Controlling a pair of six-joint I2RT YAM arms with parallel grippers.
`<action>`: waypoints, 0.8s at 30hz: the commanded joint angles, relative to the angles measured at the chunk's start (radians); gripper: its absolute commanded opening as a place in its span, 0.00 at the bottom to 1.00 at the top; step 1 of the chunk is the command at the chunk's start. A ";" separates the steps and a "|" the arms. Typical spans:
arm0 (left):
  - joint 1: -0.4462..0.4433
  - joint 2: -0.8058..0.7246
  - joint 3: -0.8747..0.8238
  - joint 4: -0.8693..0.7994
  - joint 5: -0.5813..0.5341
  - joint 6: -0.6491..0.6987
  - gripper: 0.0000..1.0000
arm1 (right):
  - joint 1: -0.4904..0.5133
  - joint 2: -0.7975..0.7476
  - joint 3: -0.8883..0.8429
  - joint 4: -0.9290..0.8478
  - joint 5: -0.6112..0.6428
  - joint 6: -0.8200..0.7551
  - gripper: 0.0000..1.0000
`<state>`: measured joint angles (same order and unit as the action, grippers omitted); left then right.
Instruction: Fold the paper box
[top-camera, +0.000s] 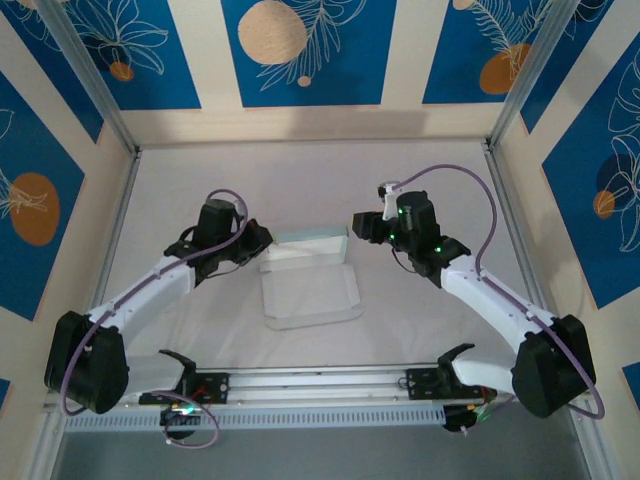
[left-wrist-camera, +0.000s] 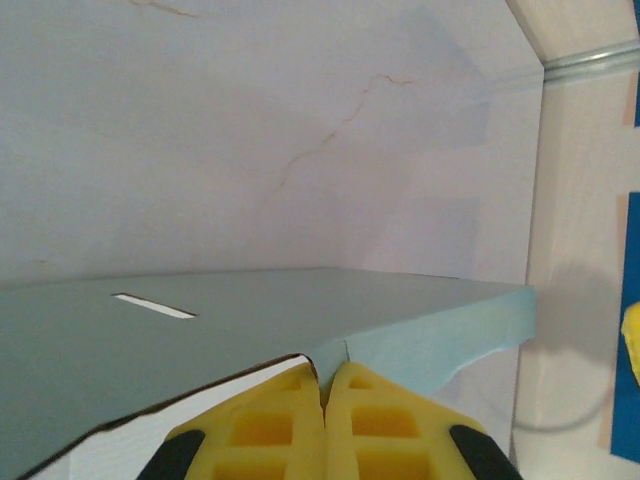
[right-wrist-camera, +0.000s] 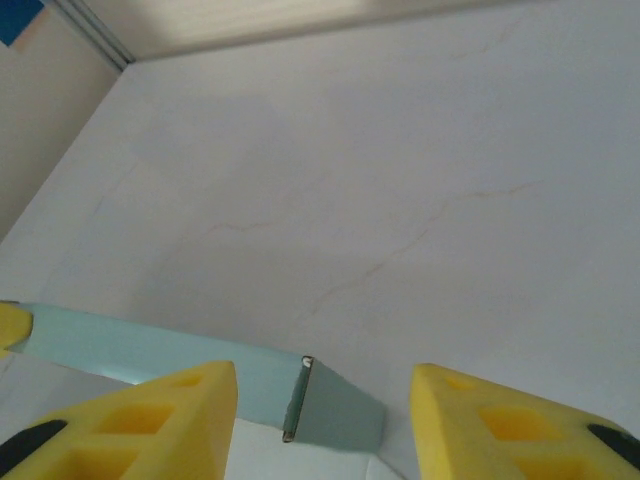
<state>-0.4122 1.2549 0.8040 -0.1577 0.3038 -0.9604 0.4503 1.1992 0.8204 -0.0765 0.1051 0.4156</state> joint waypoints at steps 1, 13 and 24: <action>-0.014 0.024 0.024 -0.044 0.016 0.089 0.00 | -0.009 0.036 0.044 -0.110 -0.094 0.064 0.50; -0.022 0.049 -0.012 -0.032 0.001 0.087 0.00 | 0.014 0.084 0.035 -0.104 -0.180 0.062 0.50; -0.022 0.038 -0.018 -0.024 0.007 0.071 0.00 | 0.021 0.127 0.015 -0.103 -0.178 0.076 0.36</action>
<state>-0.4240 1.2861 0.8085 -0.1562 0.3073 -0.9066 0.4774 1.3159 0.8360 -0.1707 -0.0669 0.4820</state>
